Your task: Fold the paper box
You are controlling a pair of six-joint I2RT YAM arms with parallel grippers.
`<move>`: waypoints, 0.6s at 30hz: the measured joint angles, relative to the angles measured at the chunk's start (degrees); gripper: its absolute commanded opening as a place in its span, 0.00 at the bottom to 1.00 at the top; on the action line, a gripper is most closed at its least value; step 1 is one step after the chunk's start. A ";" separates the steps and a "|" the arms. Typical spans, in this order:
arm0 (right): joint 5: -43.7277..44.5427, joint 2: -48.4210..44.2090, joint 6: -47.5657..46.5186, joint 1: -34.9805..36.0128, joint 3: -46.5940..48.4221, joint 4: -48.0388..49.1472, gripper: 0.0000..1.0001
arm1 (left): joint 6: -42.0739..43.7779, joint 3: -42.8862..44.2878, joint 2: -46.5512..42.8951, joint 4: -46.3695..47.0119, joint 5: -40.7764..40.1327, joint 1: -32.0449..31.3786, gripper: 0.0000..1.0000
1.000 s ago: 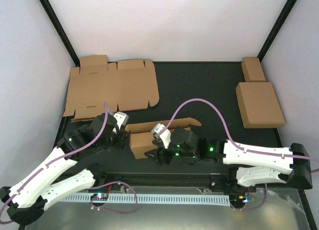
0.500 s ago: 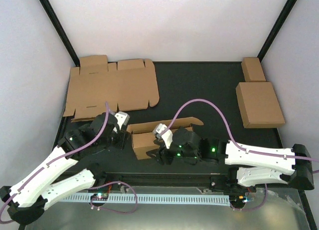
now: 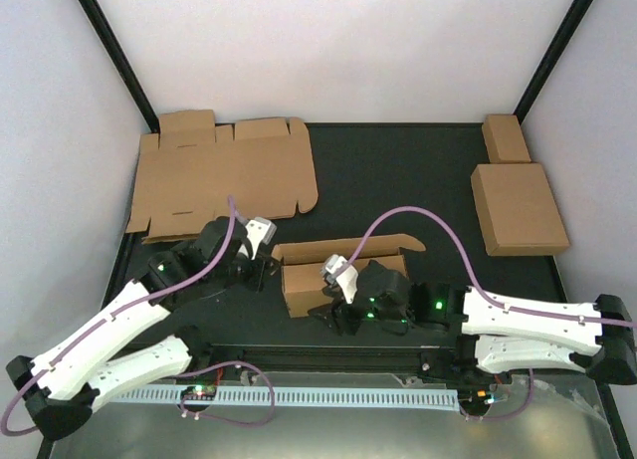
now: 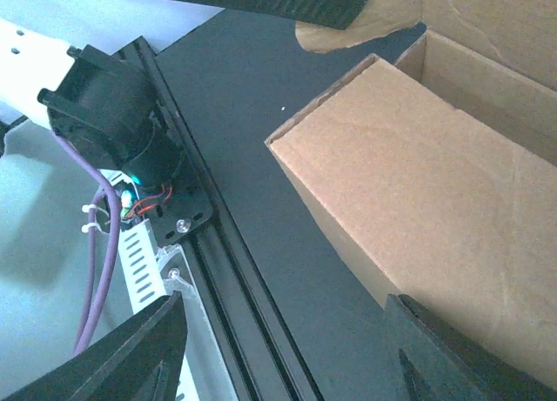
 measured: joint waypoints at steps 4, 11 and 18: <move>1.77 -1.66 0.74 0.00 -0.31 -1.49 0.61 | 0.28 -0.02 2.99 4.13 1.42 0.00 0.01; 4.37 -1.84 2.10 -0.52 -0.92 -2.64 0.62 | 1.57 1.97 10.54 9.42 1.97 0.00 0.02; 4.26 -1.66 2.21 -0.98 -2.89 -1.77 0.61 | 2.40 2.01 11.10 10.08 1.97 0.00 0.02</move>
